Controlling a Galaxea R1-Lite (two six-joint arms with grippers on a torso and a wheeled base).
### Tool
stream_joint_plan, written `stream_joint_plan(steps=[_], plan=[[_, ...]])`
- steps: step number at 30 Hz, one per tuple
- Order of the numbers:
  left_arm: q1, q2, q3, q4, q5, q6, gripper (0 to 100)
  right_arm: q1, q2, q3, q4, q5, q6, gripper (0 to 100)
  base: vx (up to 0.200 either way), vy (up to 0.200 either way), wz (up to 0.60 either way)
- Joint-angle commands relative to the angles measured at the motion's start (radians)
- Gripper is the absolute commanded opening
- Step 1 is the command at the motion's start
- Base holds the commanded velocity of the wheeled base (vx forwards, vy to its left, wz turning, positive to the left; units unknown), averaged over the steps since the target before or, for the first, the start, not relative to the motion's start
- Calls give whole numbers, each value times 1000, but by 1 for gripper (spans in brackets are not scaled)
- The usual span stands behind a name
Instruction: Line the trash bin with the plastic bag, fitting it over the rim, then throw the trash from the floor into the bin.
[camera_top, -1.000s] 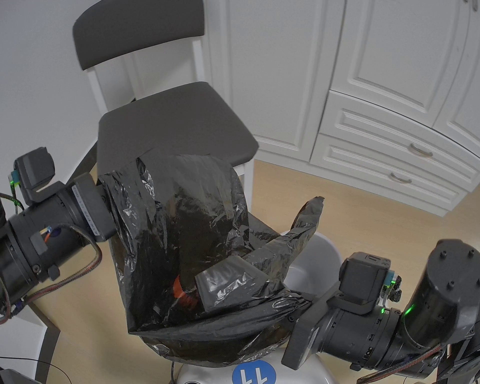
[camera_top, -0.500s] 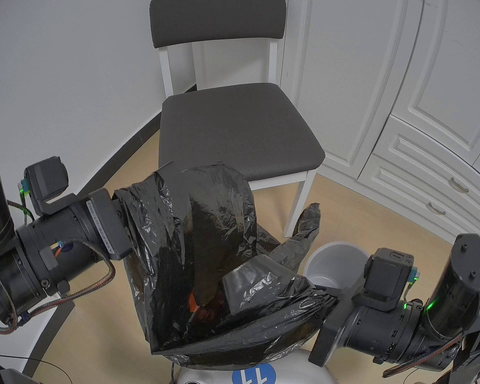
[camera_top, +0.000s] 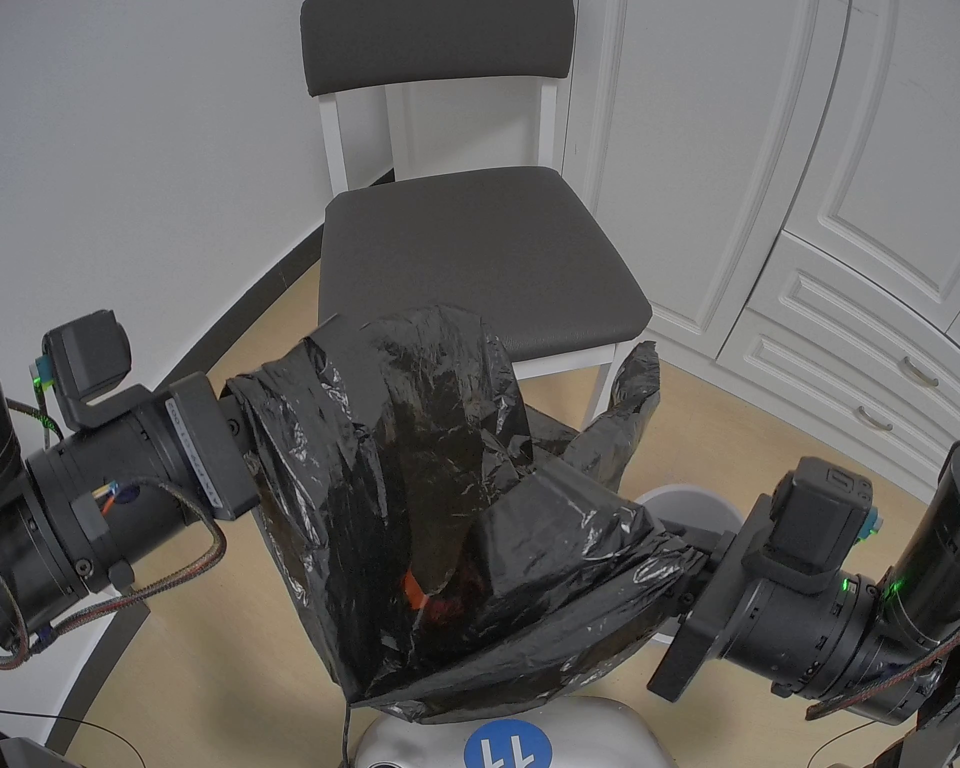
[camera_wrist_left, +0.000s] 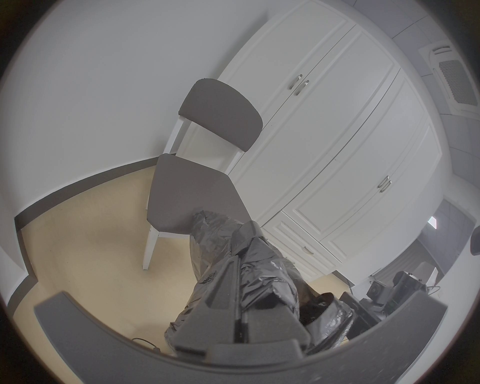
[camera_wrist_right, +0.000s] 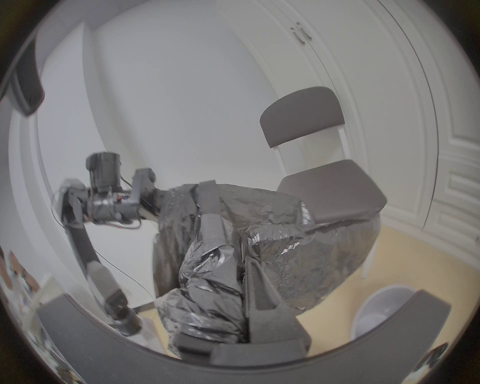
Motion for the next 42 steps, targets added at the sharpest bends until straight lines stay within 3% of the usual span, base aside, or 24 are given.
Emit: stream_joint_plan(steps=[1,5,9,11,12,15,42], plan=[[0,-16,0,-2,1,0,0,-18,-8,76,-25,-48,-92,0,0,0,0],[-5,-24,-2,-2,1,0,0,-4,-32,145,-134,-38,-170,0,0,0,0],[-17,-25,-2,-3,-1,-2,0,-6,-32,182,-186,28,-187,0,0,0,0],[-17,-25,-2,-3,-1,-2,0,-6,-32,182,-186,28,-187,0,0,0,-300],[-23,-33,0,-8,-1,-2,0,-20,-32,196,-194,99,-207,0,0,0,-600],[-23,-45,0,-5,-1,-2,0,-26,-40,199,-195,134,-203,0,0,0,-600],[-31,-36,5,-8,-4,-2,0,-23,-37,233,-197,143,-180,0,0,0,-600]])
